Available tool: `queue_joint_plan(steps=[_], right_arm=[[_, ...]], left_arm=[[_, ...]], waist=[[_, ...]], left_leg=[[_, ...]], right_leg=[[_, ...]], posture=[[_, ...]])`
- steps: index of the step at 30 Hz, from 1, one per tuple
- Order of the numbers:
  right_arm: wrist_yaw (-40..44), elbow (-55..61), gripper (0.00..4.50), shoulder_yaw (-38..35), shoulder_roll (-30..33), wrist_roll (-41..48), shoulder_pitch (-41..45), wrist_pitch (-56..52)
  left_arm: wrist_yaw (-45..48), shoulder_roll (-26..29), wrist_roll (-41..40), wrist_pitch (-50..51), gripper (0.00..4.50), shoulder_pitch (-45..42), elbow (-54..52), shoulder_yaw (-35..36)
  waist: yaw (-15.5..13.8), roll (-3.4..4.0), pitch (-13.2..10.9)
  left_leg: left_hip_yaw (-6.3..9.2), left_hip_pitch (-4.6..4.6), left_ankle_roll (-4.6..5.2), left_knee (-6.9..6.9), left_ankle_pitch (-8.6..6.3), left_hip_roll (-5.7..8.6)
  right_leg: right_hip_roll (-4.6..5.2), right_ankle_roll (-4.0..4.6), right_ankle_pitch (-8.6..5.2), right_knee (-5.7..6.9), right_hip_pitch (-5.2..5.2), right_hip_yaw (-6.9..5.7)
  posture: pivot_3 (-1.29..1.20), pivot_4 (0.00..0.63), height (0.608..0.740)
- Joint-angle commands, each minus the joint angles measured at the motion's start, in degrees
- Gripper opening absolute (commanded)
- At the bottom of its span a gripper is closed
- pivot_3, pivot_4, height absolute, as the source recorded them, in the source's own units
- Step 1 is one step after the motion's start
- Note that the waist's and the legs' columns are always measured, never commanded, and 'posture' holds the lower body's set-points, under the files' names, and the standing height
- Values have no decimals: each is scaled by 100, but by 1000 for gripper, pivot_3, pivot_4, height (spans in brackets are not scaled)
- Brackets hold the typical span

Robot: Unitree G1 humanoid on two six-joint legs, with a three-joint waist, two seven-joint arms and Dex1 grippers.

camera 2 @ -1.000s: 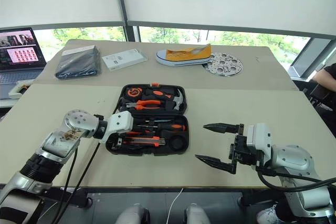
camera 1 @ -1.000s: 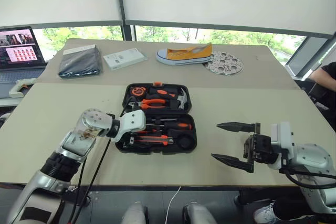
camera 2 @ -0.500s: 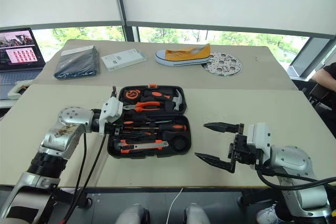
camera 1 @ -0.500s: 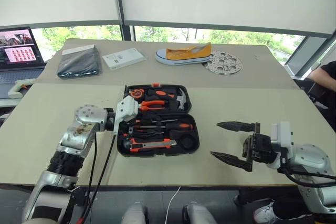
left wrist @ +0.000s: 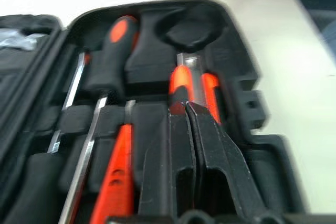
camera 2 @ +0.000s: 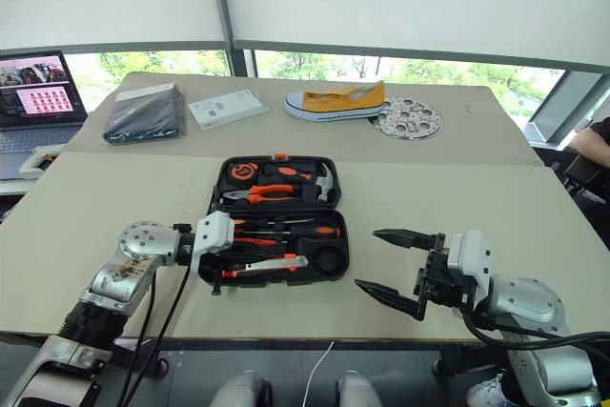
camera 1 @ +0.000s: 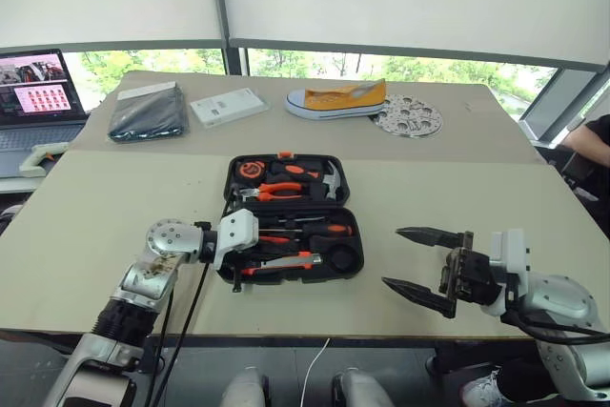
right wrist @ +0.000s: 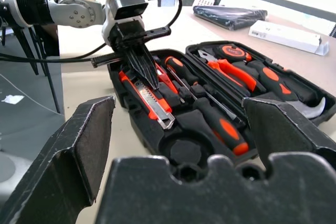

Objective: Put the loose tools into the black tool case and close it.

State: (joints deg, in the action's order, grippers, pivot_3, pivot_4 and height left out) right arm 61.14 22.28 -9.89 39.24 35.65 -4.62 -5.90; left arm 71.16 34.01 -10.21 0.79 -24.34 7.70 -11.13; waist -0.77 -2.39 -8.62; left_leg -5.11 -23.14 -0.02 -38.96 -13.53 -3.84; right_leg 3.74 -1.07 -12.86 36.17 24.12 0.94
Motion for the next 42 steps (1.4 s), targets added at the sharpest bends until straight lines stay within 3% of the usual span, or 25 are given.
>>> queue_joint_plan(steps=[1,6,15,19,22,27,32,36,39,42], right_arm=[[-67,359,4500,-204,45,229,-94,-141],[-192,521,4500,-381,83,283,-406,-321],[-563,861,4500,-715,-82,439,-902,-483],[-816,1032,4500,-1390,-294,549,-1516,-308],[-784,861,4500,-2028,-528,374,-2133,8],[-685,227,4500,-2690,-963,-230,-3028,758],[-813,-464,4500,-2893,-1354,-670,-3489,1330],[-978,-437,4500,-2736,-1291,-991,-3632,1256],[-1149,173,4500,-2643,-842,-683,-3579,261],[-1149,608,4500,-2504,-13,-716,-3297,-619]], left_arm=[[-15,156,521,26,101,197,203,-417],[18,172,631,527,101,436,322,-728],[-46,-99,565,184,101,237,1085,-646],[-23,-393,-124,-438,101,208,1082,-33],[376,-496,-908,-648,844,276,840,513],[764,-256,-2090,-231,2681,625,-159,1285],[938,213,-2381,-46,4392,1313,-866,1670],[944,301,-2209,-406,4392,1554,-581,1943],[920,159,-2757,-141,4392,1634,-711,2236],[1004,252,-2971,252,4392,1679,-992,2204]], waist=[[2,8,7],[10,54,80],[6,98,156],[-1,109,163],[-11,109,161],[16,88,148],[59,103,140],[55,116,114],[80,120,97],[108,109,90]], left_leg=[[0,2,3,0,4,0],[2,24,4,2,7,-1],[5,65,4,10,6,0],[10,112,1,21,3,-1],[10,93,2,23,4,1],[10,25,4,22,3,0],[8,10,8,34,-1,-2],[10,21,6,34,-1,-1],[24,29,-2,33,-4,-2],[26,32,-2,32,-4,3]], right_leg=[[0,1,3,1,-1,0],[-4,-18,-19,2,-14,10],[-7,6,-43,0,-49,17],[-4,5,-48,-12,-96,17],[3,1,-53,-12,-84,13],[1,2,-56,-10,-15,12],[0,6,-62,-10,9,15],[7,10,-65,-6,8,15],[22,9,-64,-2,8,15],[35,0,-58,-1,5,15]], posture=[[0,150,740],[0,150,740],[0,150,740],[0,150,740],[0,150,740],[0,150,740],[0,150,740],[0,150,740],[0,150,740],[0,150,740]])
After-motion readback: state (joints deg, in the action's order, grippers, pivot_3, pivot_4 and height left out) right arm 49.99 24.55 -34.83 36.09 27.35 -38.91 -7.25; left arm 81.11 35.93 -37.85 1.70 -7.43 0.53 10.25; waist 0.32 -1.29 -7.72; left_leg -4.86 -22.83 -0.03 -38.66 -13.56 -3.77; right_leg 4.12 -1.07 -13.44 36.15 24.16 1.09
